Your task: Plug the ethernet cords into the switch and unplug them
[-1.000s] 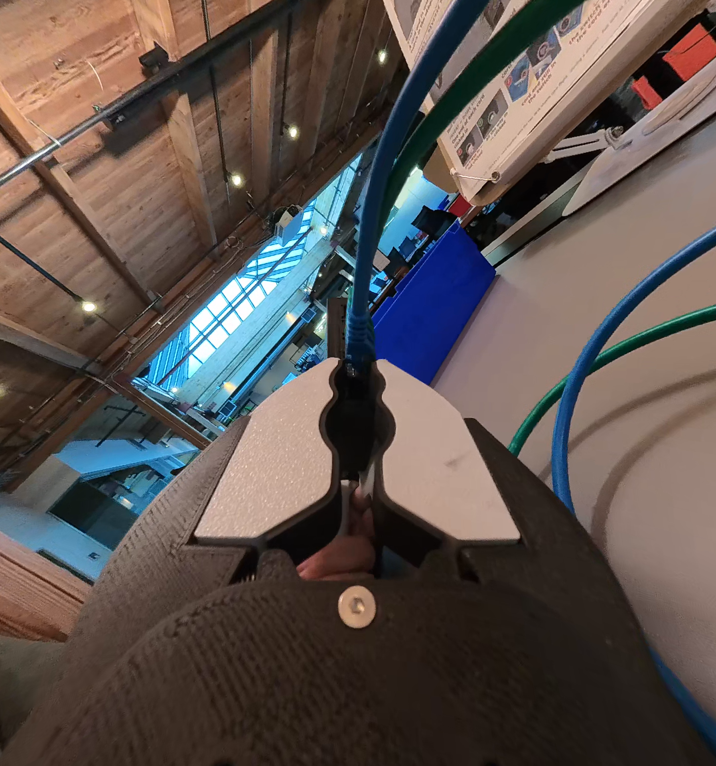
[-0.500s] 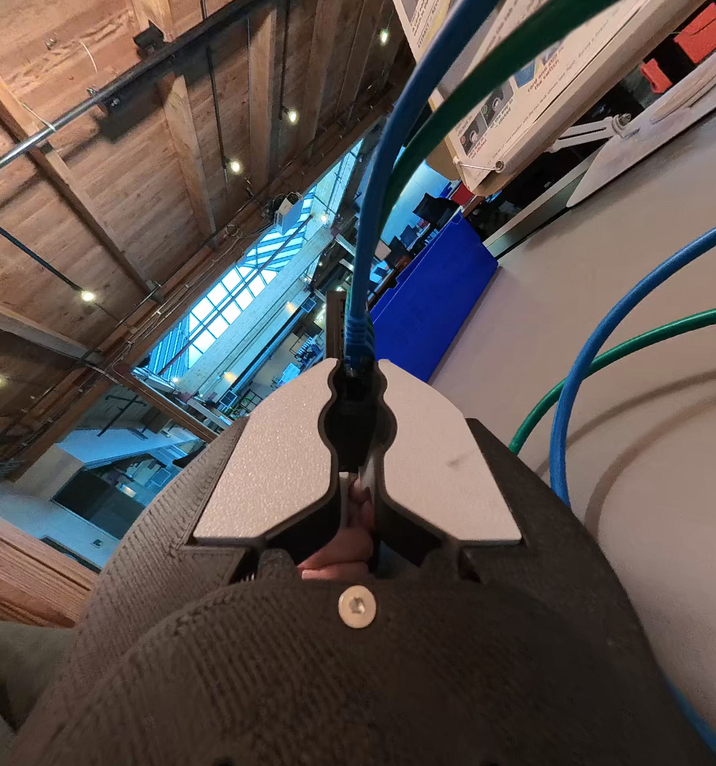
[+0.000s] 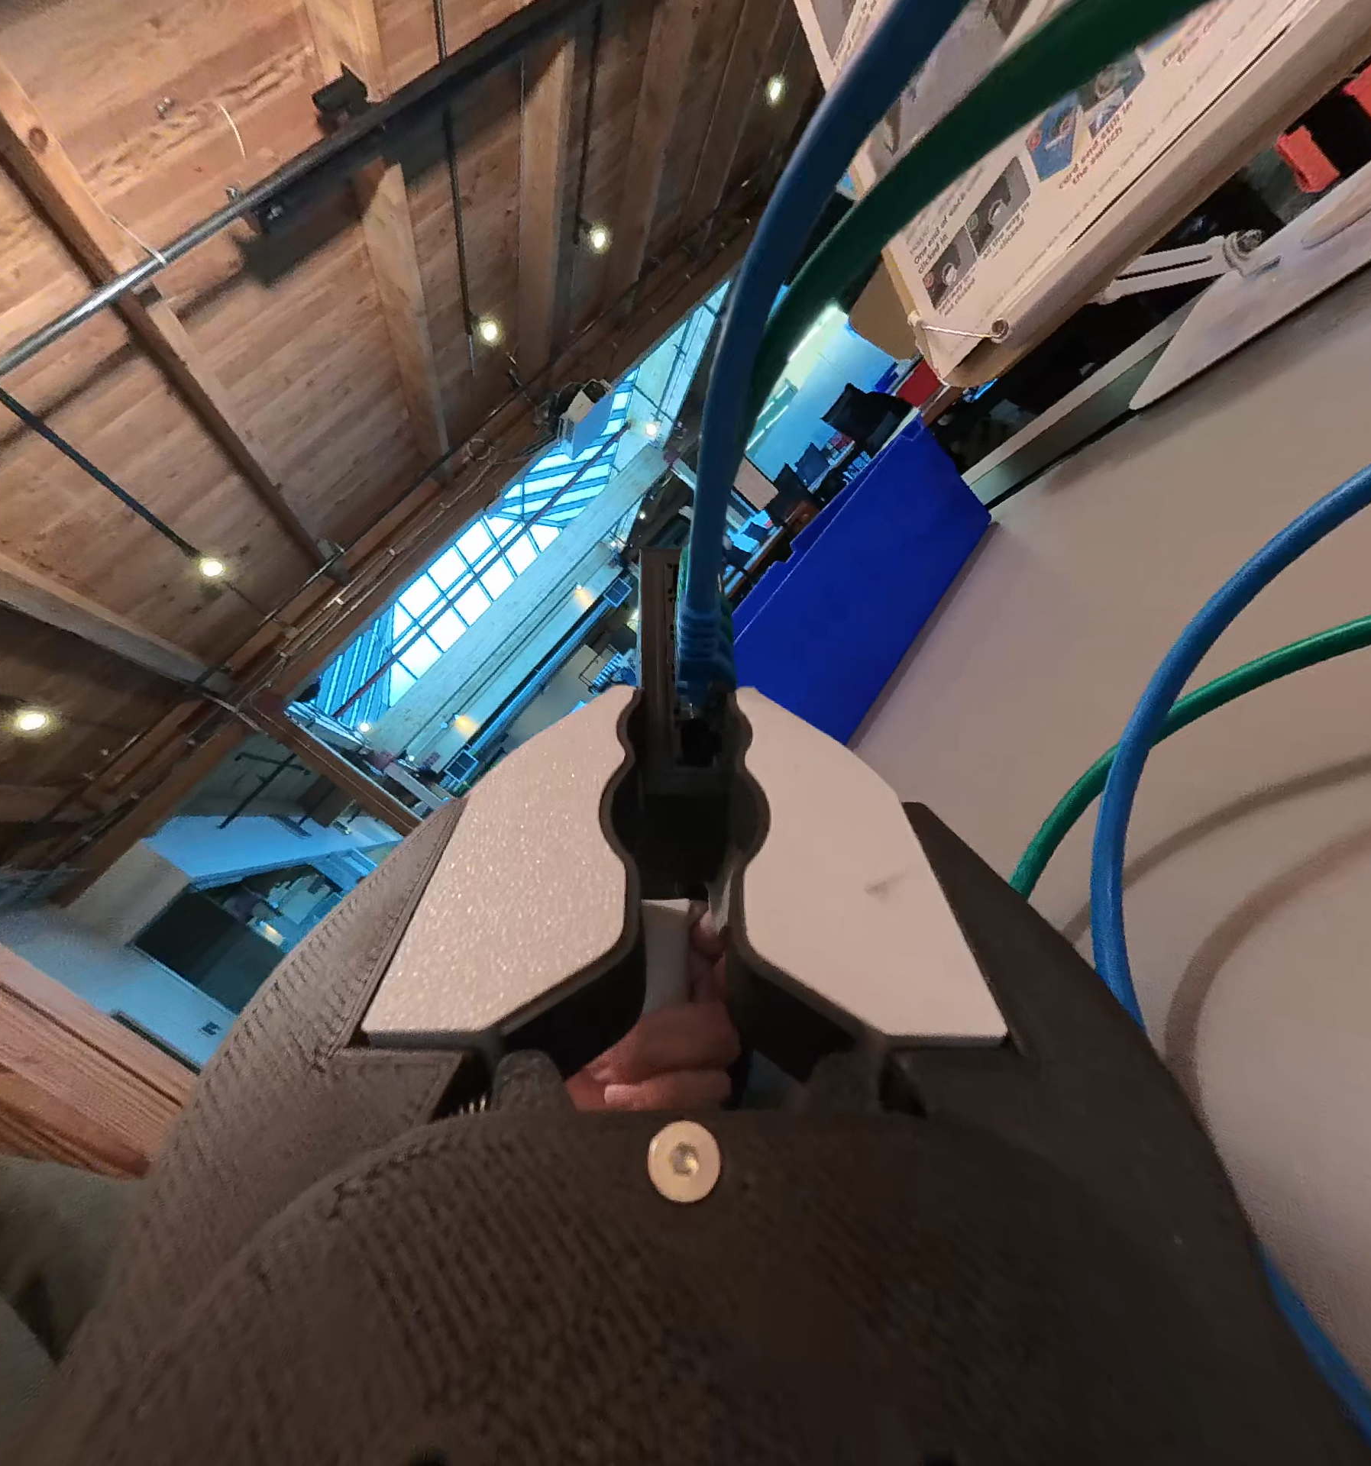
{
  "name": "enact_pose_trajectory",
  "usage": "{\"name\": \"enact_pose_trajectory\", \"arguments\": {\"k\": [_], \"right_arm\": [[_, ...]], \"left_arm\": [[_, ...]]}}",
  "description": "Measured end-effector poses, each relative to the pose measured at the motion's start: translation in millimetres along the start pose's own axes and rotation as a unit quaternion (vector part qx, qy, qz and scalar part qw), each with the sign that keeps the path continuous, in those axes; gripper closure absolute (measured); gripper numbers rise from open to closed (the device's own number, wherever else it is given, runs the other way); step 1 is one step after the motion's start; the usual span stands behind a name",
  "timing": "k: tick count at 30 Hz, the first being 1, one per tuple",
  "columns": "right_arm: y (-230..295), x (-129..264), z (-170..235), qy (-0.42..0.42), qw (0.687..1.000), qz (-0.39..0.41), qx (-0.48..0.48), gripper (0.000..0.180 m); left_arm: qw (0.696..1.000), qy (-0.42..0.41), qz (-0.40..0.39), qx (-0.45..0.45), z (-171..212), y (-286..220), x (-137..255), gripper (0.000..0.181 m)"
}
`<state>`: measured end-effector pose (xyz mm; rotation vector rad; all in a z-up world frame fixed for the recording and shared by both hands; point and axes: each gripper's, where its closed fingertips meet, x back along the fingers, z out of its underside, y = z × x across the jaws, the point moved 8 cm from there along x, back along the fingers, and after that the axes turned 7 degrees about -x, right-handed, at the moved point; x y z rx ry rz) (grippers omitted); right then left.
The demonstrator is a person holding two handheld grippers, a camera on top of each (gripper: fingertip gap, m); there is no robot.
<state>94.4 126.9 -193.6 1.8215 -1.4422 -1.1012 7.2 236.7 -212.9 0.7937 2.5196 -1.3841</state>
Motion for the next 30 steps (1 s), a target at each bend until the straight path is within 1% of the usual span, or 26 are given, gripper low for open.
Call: {"name": "enact_pose_trajectory", "arguments": {"k": [1,3,5,13,15,18,24,29,30], "right_arm": [[0.0,-0.1,0.0,-0.003,1.0,-0.003,-0.004,0.162],[-1.6,0.6,-0.2,-0.009,1.0,-0.004,-0.017,0.169],[-2.7,1.3,0.4,-0.014,0.999,-0.012,-0.027,0.169],[-3.9,0.5,1.3,-0.021,0.999,-0.004,-0.024,0.169],[-2.7,-0.5,1.8,-0.019,1.0,-0.011,-0.02,0.164],[-2.4,-1.1,1.8,-0.015,1.0,-0.007,-0.011,0.161],[-3.5,0.0,1.8,-0.022,1.0,-0.005,-0.013,0.164],[-2.8,0.1,1.9,-0.023,1.0,-0.005,-0.011,0.16],[-2.9,0.0,1.7,-0.022,1.0,-0.006,-0.011,0.162]], "left_arm": [[1.0,0.0,0.002,0.001,-0.1,0.0,0.0,0.154],[1.0,0.0,0.006,0.0,-0.5,-0.6,0.0,0.155],[1.0,0.006,0.006,-0.004,0.1,-0.9,-0.7,0.154],[1.0,0.015,0.005,0.0,1.5,0.7,-1.1,0.155],[1.0,0.011,0.006,0.007,0.9,1.3,-0.2,0.154],[1.0,0.01,0.005,0.008,0.3,2.1,0.6,0.155],[1.0,0.013,0.007,0.009,1.0,1.7,-0.2,0.155],[1.0,0.013,0.003,0.007,0.7,1.4,-0.3,0.155],[1.0,0.014,0.005,0.007,0.6,1.3,-0.3,0.155]]}}
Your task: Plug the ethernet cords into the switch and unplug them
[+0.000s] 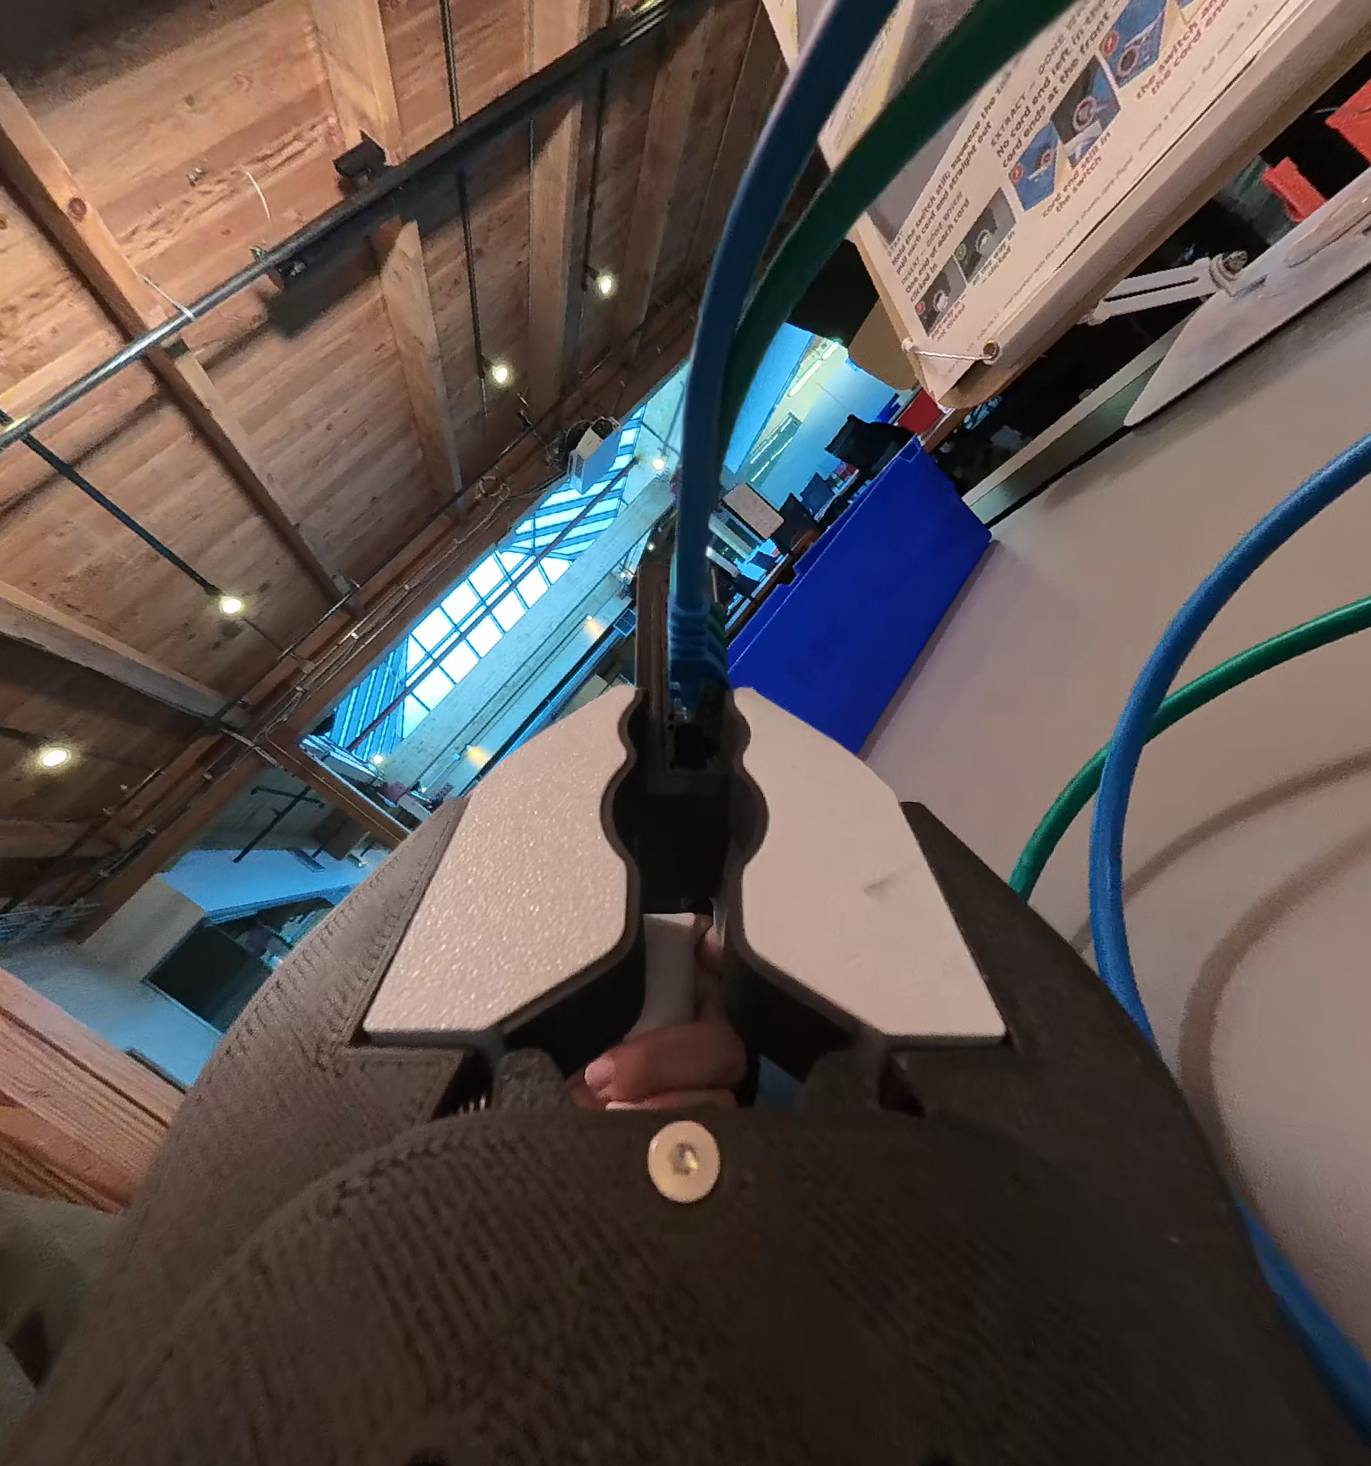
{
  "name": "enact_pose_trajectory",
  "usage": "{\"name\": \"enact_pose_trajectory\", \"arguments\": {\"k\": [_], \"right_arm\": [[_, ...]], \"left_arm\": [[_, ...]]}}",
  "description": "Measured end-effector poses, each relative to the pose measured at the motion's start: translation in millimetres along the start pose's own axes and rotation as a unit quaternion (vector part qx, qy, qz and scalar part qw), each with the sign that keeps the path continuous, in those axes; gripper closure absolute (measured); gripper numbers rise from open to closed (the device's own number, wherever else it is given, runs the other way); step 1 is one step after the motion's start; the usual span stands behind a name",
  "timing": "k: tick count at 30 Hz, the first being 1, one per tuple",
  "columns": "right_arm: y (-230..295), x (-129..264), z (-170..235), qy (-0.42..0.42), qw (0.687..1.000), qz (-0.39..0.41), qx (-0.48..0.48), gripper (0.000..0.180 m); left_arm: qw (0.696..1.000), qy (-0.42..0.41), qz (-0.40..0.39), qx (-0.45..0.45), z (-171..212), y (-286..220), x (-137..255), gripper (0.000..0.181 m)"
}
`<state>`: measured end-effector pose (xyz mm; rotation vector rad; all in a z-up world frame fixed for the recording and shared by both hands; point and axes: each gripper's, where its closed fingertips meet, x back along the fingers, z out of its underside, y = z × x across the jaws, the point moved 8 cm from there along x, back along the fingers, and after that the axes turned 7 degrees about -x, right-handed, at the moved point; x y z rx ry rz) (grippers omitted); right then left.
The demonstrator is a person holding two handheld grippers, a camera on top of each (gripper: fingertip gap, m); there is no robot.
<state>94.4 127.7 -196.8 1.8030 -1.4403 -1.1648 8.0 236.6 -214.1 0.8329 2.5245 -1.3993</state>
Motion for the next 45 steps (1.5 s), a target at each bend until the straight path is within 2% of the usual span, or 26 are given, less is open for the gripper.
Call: {"name": "enact_pose_trajectory", "arguments": {"k": [15,16,17,25,31,35,41,45], "right_arm": [[-1,1,0,0.0,1.0,0.009,-0.001,0.162],[-2,2,0,-0.002,1.0,0.016,-0.004,0.161],[-4,2,-1,-0.009,0.999,0.032,-0.008,0.15],[-2,0,1,-0.008,1.0,0.007,-0.02,0.165],[-4,-1,4,-0.024,0.999,0.007,-0.035,0.166],[0,-1,3,-0.008,0.999,0.032,0.012,0.166],[6,0,-2,0.024,0.998,0.021,0.052,0.165],[14,-3,0,0.055,0.993,0.024,0.102,0.166]], "left_arm": [[1.0,-0.006,-0.009,-0.007,-1,-1,1,0.154],[1.0,-0.012,-0.011,-0.009,-1,-1,1,0.155],[1.0,-0.016,-0.013,-0.012,-2,-1,1,0.155],[1.0,-0.005,-0.004,-0.005,2,-1,-1,0.154],[1.0,-0.009,-0.006,0.0,2,0,-1,0.155],[1.0,-0.009,-0.002,0.004,2,1,0,0.155],[0.999,0.007,0.001,-0.043,-1,-3,-2,0.153],[0.999,-0.009,0.027,-0.029,-7,-4,0,0.15]]}}
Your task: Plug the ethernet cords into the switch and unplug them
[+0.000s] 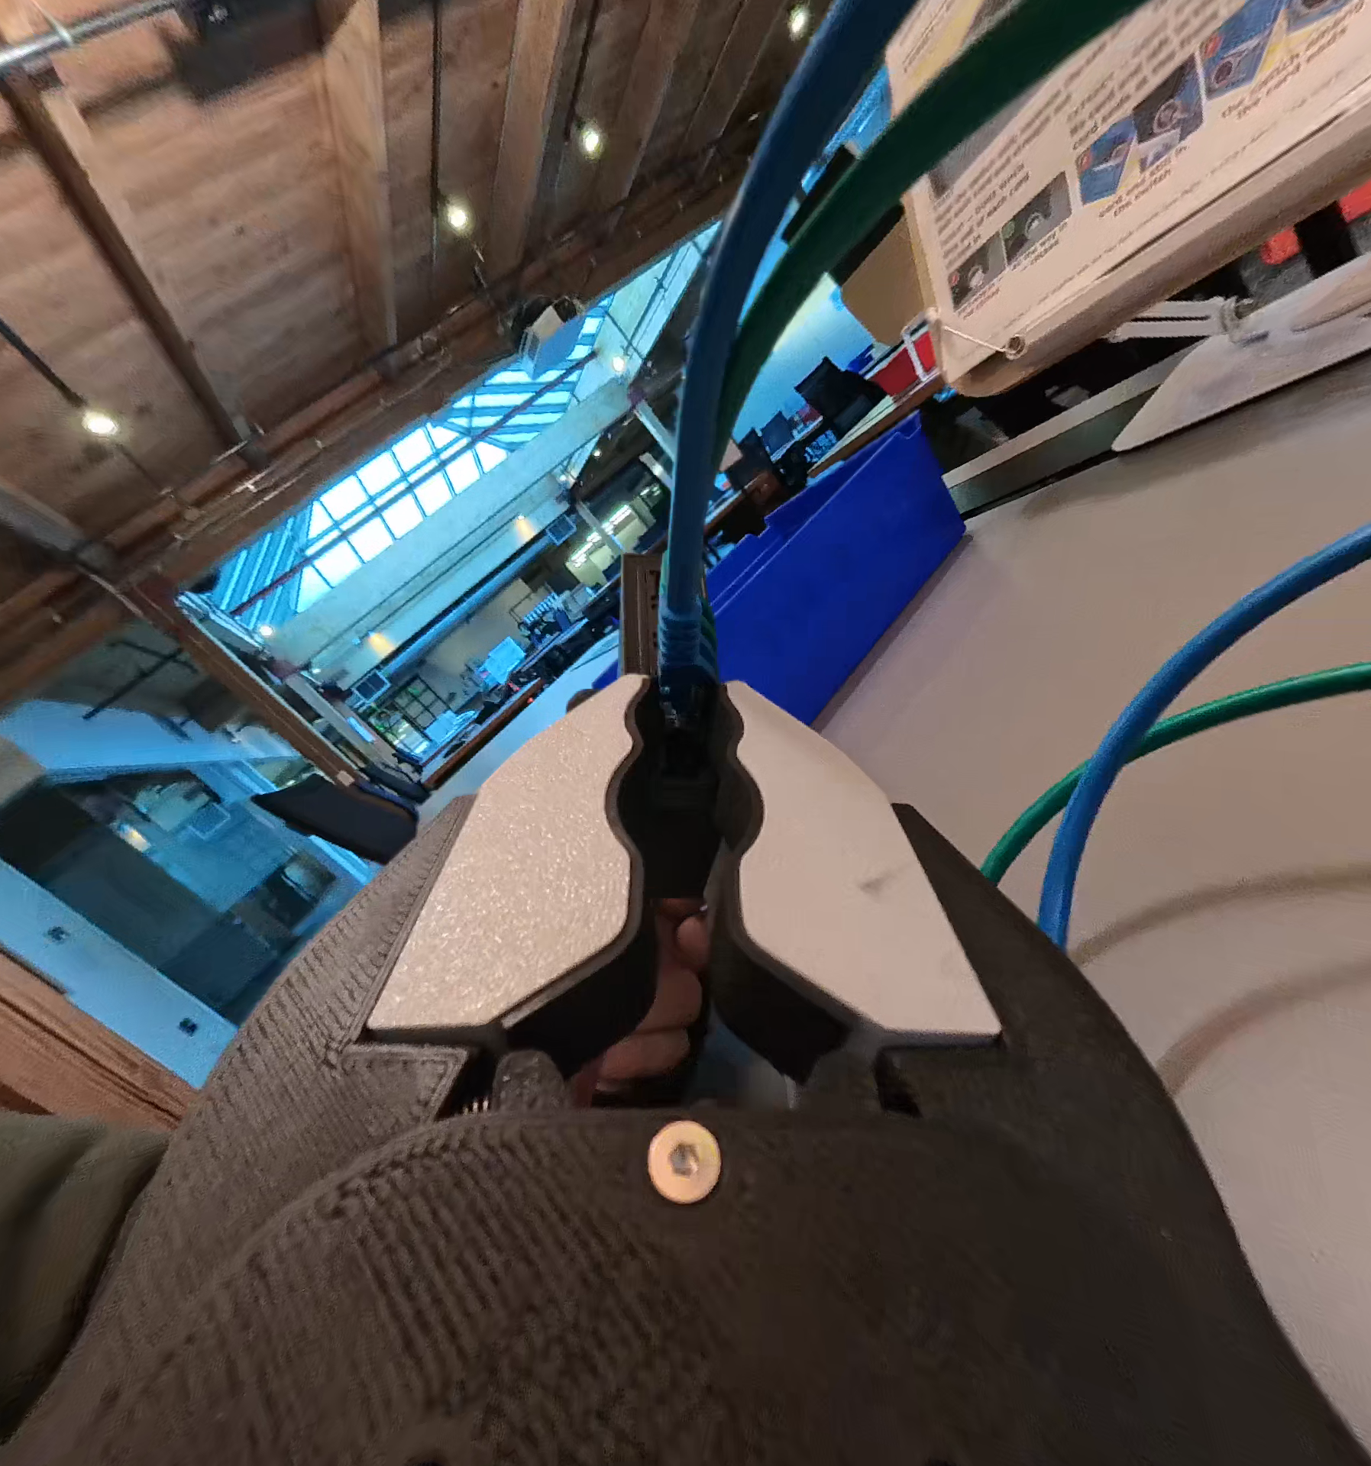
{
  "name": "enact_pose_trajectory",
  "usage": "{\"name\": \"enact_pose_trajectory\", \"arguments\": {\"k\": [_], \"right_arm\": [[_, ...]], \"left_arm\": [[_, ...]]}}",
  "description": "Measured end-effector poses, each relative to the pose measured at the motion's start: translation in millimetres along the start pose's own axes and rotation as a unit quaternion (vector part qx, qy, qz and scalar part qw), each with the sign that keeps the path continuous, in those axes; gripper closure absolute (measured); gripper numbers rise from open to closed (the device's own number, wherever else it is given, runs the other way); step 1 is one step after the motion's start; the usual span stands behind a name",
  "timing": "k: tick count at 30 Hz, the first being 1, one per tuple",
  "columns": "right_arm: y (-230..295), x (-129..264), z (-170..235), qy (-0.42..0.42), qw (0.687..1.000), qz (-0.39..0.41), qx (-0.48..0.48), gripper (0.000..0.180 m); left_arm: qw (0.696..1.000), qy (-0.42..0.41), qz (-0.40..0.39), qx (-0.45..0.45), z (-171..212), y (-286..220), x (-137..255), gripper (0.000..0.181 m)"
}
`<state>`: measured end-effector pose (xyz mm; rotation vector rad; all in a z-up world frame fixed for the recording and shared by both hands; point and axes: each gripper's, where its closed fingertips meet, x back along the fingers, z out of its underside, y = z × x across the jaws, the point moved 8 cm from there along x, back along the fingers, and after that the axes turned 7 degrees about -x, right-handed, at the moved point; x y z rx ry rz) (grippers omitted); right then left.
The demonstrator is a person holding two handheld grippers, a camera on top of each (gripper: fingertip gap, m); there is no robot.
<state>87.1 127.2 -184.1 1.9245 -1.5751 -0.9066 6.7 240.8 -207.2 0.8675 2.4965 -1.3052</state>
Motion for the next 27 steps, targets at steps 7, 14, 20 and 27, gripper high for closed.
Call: {"name": "enact_pose_trajectory", "arguments": {"k": [7,14,20,27], "right_arm": [[5,-3,-2,0.004,1.0,-0.019,0.016,0.166],[-3,-3,-2,0.01,1.0,-0.021,-0.008,0.166],[-1,11,-32,-0.068,0.995,-0.056,-0.046,0.168],[19,7,-42,0.06,0.993,-0.018,0.104,0.167]], "left_arm": [[0.999,0.006,0.031,-0.01,-3,-3,2,0.153],[1.0,0.005,0.018,0.02,0,2,2,0.153],[0.997,-0.02,-0.004,0.076,-4,13,14,0.153],[0.986,-0.017,-0.041,-0.16,-17,-32,-8,0.154]]}}
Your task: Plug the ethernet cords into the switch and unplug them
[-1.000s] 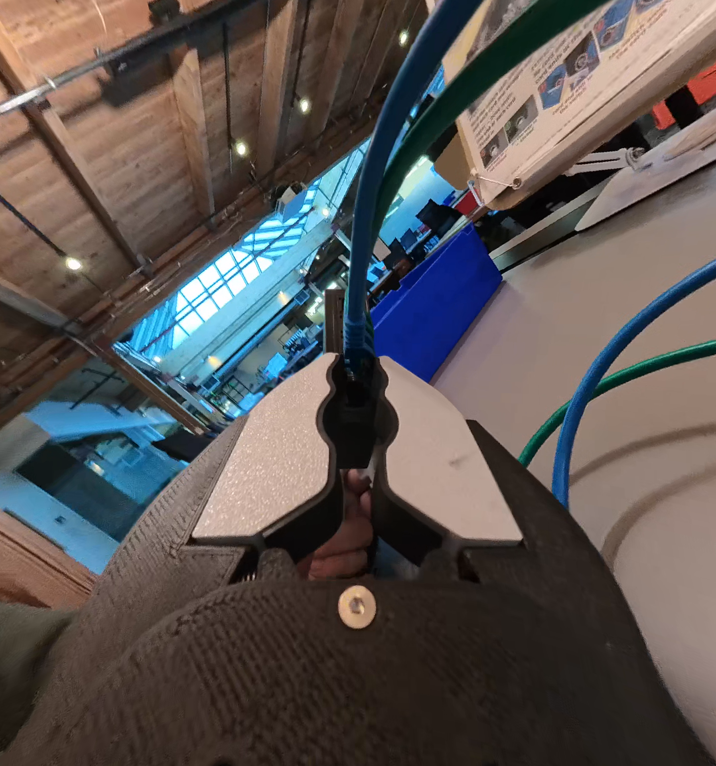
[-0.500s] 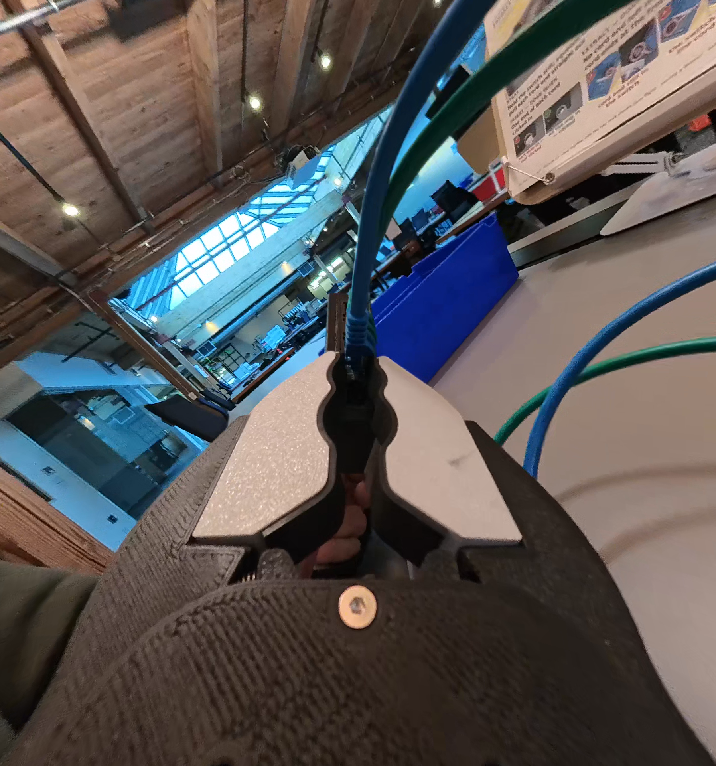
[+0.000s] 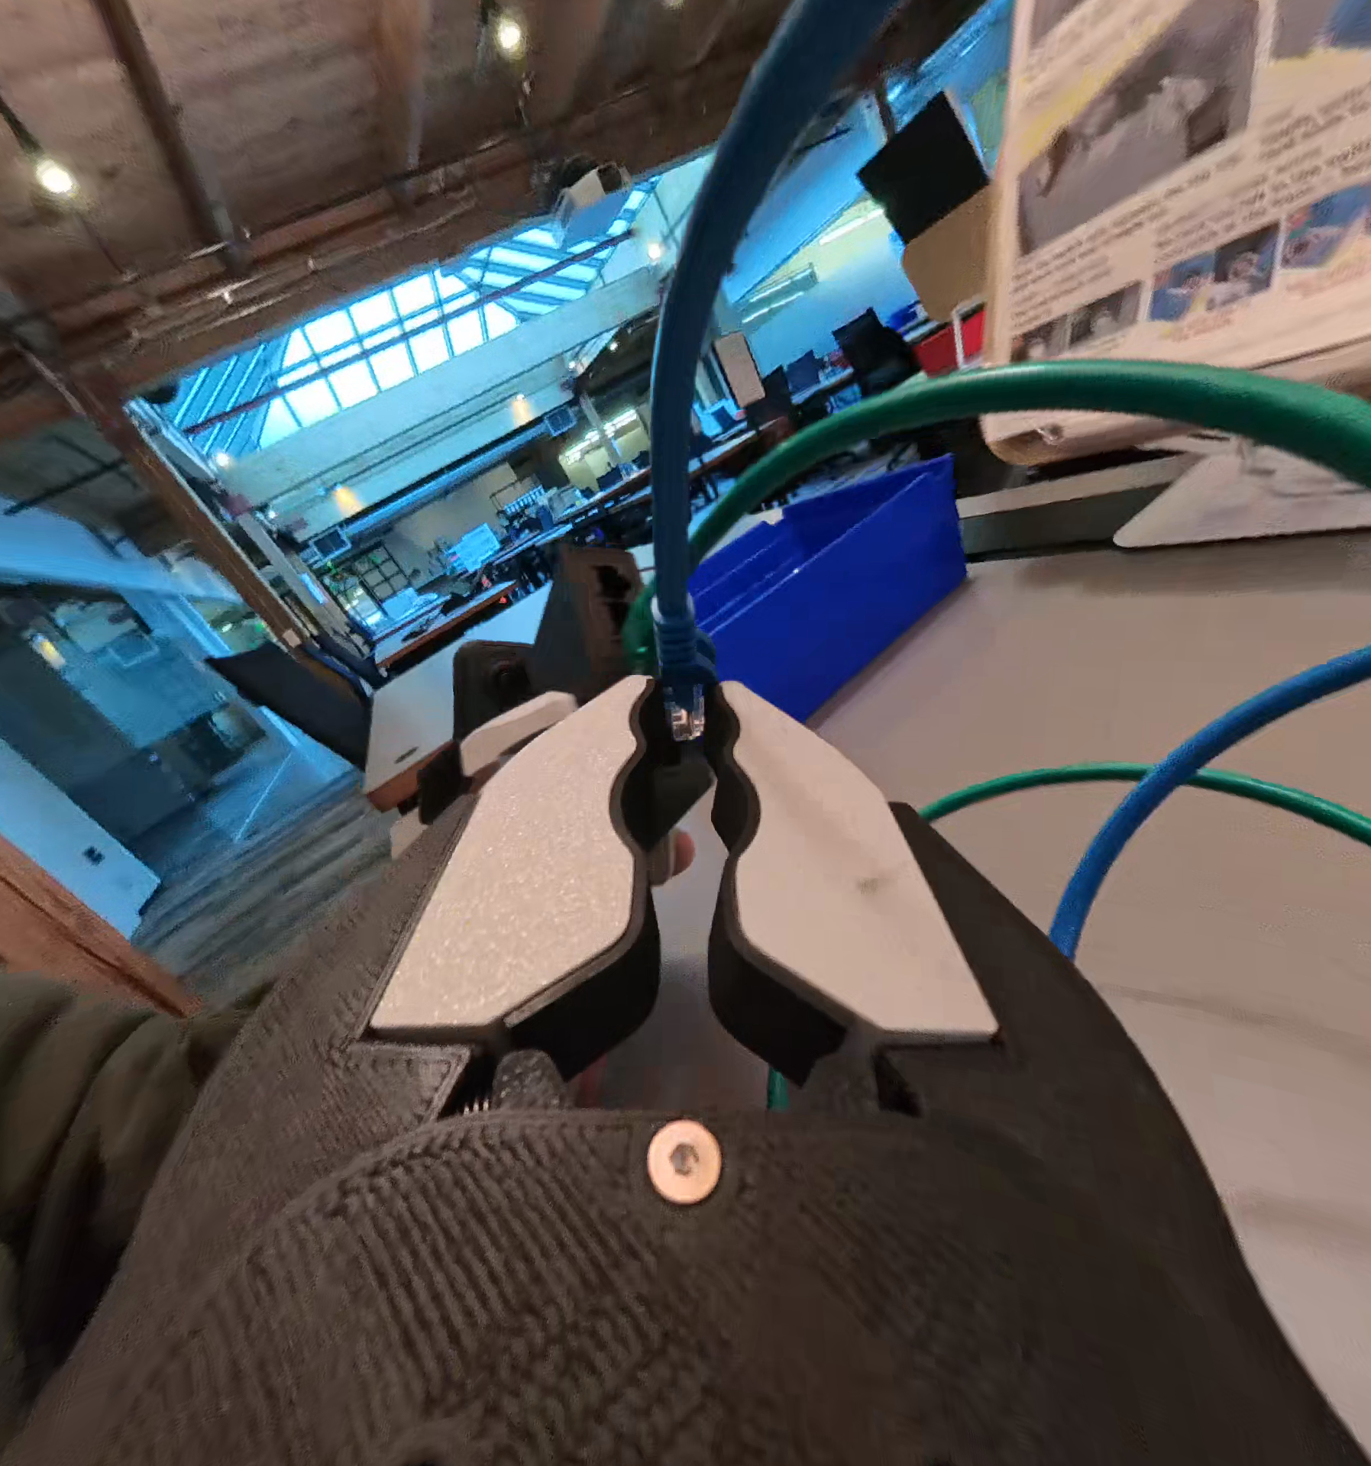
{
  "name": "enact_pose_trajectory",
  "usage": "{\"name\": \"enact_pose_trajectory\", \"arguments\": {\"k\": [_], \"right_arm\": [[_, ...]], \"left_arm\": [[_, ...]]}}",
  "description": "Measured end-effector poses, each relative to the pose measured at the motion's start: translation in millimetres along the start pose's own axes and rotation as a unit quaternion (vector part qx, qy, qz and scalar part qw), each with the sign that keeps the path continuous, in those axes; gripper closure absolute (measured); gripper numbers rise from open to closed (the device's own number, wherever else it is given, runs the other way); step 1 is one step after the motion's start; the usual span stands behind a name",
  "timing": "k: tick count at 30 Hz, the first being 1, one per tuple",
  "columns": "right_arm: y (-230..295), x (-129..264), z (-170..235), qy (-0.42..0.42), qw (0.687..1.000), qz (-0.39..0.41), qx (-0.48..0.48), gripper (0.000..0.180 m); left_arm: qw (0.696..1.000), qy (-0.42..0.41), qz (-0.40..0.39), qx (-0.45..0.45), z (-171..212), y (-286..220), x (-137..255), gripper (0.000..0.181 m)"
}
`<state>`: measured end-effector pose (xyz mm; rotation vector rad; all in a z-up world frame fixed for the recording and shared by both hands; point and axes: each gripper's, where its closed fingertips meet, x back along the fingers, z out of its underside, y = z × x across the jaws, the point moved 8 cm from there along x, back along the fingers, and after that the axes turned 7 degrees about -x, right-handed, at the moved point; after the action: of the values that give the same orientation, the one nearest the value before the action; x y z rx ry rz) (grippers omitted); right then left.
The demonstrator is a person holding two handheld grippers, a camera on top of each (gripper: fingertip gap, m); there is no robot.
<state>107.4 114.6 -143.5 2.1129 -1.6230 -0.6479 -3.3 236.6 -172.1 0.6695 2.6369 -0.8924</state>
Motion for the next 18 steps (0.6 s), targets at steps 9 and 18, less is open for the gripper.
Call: {"name": "enact_pose_trajectory", "arguments": {"k": [9,18], "right_arm": [[48,31,-61,0.092,0.99,-0.017,0.103,0.167],[5,75,-166,0.038,0.988,0.065,0.136,0.168]], "left_arm": [[0.99,-0.126,-0.067,-0.016,-53,22,52,0.153],[0.989,-0.137,-0.03,-0.038,-75,11,61,0.153]]}}
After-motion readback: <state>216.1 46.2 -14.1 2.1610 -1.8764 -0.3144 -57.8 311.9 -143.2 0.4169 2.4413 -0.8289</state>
